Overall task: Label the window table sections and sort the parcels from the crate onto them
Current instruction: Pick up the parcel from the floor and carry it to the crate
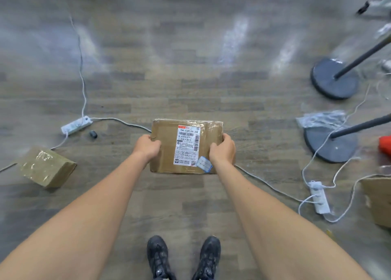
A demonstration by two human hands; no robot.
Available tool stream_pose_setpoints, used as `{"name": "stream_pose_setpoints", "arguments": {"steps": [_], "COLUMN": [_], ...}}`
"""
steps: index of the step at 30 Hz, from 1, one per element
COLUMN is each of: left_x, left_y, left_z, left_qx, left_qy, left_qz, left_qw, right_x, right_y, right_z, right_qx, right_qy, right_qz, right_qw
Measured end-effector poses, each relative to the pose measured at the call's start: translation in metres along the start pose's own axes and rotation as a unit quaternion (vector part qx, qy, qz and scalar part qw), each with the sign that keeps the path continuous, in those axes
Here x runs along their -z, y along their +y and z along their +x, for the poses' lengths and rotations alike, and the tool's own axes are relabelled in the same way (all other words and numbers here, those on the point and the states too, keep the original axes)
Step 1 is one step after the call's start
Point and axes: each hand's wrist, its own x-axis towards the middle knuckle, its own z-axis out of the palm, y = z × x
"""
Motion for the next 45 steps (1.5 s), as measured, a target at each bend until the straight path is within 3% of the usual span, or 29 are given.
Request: {"name": "stream_pose_setpoints", "arguments": {"steps": [12,23,31,38,45], "left_x": [0.141,0.225,0.301,0.354,0.375], "left_y": [0.158,0.233,0.277,0.299,0.335], "left_z": [-0.127,-0.222,-0.26,-0.282,-0.25], "left_qx": [-0.117,-0.196,-0.243,-0.312,-0.38], "left_qy": [0.078,0.07,0.08,0.115,0.119], "left_qz": [-0.073,-0.158,-0.216,-0.252,-0.258], "left_qw": [0.987,0.965,0.942,0.909,0.88], "right_x": [0.131,0.224,0.25,0.258,0.271], "right_y": [-0.18,-0.28,-0.357,-0.396,-0.437], "right_z": [-0.095,-0.175,-0.233,-0.257,-0.214], "right_qx": [0.111,0.202,0.252,0.336,0.412], "right_qy": [0.046,0.092,0.111,0.159,0.194], "right_qz": [0.056,0.063,0.079,0.15,0.161], "right_qw": [0.991,0.973,0.958,0.916,0.876]}}
